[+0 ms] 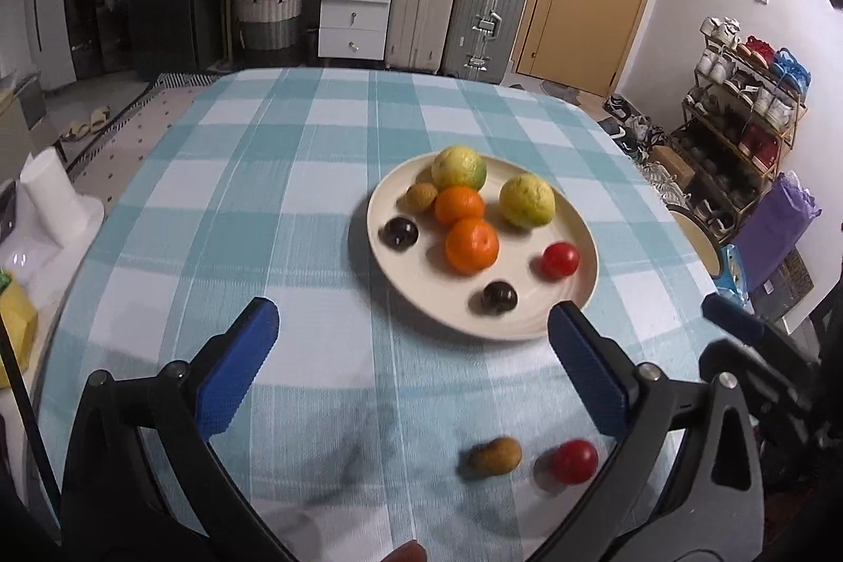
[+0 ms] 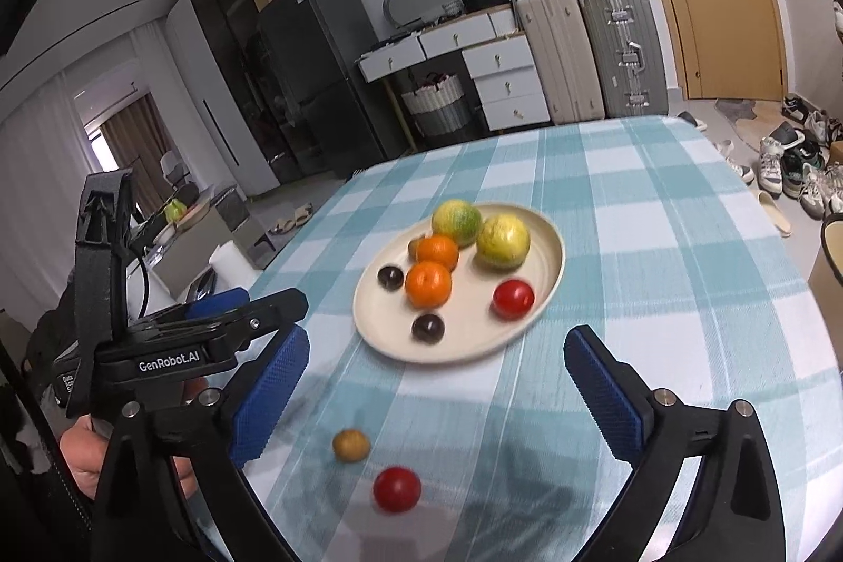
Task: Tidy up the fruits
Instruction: 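Withdraw both grippers from the plate toward the remaining fruit, then grasp the red cherry tomato on the cloth with the right gripper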
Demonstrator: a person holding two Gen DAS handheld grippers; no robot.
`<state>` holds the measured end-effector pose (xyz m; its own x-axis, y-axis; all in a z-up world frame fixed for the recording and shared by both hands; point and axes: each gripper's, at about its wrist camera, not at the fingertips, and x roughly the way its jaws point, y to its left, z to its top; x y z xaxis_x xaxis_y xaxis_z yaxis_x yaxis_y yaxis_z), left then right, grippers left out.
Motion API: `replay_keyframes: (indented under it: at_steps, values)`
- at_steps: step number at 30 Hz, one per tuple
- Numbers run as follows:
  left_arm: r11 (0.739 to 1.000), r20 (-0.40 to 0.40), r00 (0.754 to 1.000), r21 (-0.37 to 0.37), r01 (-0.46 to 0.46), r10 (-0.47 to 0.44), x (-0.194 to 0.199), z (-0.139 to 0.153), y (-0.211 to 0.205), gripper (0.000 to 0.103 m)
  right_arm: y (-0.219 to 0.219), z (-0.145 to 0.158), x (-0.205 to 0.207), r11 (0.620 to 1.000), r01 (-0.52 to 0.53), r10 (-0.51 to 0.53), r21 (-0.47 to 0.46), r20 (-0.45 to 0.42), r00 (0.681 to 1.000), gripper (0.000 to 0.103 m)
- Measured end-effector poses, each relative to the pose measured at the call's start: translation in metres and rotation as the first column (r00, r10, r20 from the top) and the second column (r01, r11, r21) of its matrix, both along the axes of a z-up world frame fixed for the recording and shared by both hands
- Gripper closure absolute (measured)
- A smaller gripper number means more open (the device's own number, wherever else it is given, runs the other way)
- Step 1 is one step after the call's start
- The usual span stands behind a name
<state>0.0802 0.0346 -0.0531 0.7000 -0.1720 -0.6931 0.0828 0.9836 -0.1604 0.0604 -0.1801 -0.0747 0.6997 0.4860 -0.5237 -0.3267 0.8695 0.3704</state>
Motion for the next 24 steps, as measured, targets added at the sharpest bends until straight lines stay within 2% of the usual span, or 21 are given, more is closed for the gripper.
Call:
replay_keyframes:
  at_steps: [4, 10, 15, 19, 22, 24]
  values:
    - [1.0, -0.008, 1.0, -0.022, -0.012, 0.012, -0.009, -0.011, 0.005, 0.001, 0.004, -0.01, -0.007, 1.0, -0.014, 0.014, -0.006, -0.037, 0.999, 0.003]
    - [0.999, -0.067, 0.998, -0.049, -0.005, 0.002, -0.016, -0.033, 0.005, 0.001, 0.012, -0.027, -0.01, 0.999, -0.036, 0.035, -0.013, -0.095, 0.995, 0.004]
    - [0.998, -0.072, 0.997, -0.067, -0.009, 0.004, -0.021, -0.041, 0.011, 0.001, 0.015, -0.036, -0.018, 0.998, -0.052, 0.049, -0.024, -0.111, 0.993, 0.004]
    - [0.996, -0.097, 0.995, -0.093, -0.014, 0.005, -0.022, -0.048, 0.017, 0.001, 0.02, -0.045, -0.025, 0.995, -0.083, 0.077, -0.045, -0.126, 0.989, 0.017]
    - [0.995, -0.112, 0.994, -0.097, -0.02, 0.009, -0.024, -0.055, 0.02, 0.001, 0.025, -0.05, -0.03, 0.994, -0.095, 0.087, -0.057, -0.138, 0.987, 0.018]
    - [0.995, -0.119, 0.993, -0.1, -0.025, 0.013, -0.025, -0.058, 0.023, 0.001, 0.027, -0.053, -0.031, 0.993, -0.106, 0.097, -0.057, -0.144, 0.985, 0.022]
